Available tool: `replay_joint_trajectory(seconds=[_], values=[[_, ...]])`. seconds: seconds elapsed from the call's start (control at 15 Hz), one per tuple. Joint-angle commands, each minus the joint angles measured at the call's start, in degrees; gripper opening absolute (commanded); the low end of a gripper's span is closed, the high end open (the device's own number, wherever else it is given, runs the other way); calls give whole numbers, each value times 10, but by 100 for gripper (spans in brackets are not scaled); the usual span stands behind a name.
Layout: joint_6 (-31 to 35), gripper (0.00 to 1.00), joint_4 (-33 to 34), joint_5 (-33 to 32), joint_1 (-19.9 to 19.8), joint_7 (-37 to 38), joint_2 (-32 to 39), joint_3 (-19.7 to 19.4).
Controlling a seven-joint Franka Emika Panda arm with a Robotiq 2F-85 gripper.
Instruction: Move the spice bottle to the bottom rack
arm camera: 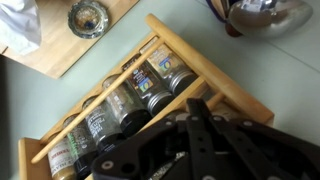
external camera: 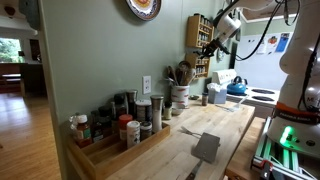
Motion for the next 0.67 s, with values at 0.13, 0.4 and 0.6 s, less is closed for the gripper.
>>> replay_joint_trajectory(seconds=[0.13, 0.4, 0.6], values=[[45, 0, -3, 78, 1, -48, 2, 11], [38, 0, -2, 119, 1, -71, -4, 13], [32, 0, 0, 163, 0, -96, -10, 12]])
